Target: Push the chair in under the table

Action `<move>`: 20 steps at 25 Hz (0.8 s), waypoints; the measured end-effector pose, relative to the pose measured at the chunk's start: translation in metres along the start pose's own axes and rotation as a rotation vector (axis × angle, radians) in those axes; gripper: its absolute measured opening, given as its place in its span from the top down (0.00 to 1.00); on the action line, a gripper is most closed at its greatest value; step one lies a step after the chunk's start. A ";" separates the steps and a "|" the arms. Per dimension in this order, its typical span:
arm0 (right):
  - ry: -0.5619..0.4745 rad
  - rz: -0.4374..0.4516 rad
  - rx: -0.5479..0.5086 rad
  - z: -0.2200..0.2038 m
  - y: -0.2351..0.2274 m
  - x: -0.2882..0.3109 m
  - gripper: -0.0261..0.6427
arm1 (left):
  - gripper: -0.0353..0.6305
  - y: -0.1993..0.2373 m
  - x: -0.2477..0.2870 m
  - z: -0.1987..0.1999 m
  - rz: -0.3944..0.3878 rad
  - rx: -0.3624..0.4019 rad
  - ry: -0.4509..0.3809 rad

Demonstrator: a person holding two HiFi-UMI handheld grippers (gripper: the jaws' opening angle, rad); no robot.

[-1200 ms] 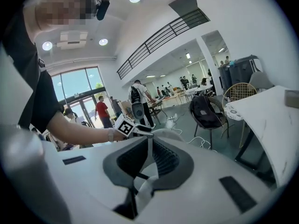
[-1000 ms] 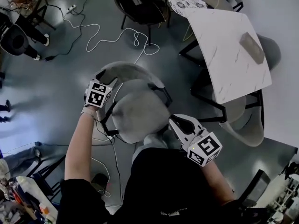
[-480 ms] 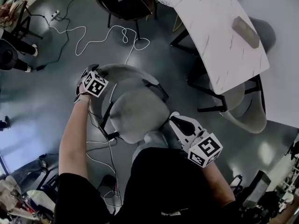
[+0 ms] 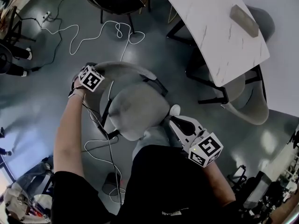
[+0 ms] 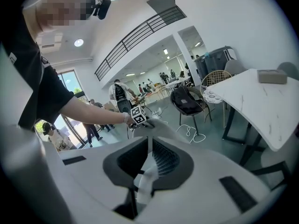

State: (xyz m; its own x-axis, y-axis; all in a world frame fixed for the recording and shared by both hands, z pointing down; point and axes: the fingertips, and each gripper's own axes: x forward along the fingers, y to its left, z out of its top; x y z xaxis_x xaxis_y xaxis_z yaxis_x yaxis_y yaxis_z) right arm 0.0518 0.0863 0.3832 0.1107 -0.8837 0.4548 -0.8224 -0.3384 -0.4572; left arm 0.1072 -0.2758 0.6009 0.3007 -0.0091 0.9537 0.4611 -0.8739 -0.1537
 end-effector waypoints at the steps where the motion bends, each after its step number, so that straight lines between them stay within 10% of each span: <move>1: 0.001 -0.007 0.006 -0.002 -0.001 -0.002 0.94 | 0.68 0.001 0.002 0.000 -0.009 -0.012 0.010; 20: 0.009 -0.015 0.045 -0.015 0.000 -0.008 0.94 | 0.70 0.037 0.011 -0.020 -0.032 -0.346 0.074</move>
State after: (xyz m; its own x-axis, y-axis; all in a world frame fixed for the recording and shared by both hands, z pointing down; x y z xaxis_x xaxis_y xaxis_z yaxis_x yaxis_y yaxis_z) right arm 0.0426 0.0981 0.3907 0.1178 -0.8754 0.4688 -0.7946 -0.3662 -0.4842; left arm 0.1104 -0.3180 0.6111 0.2234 -0.0026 0.9747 0.1559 -0.9870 -0.0384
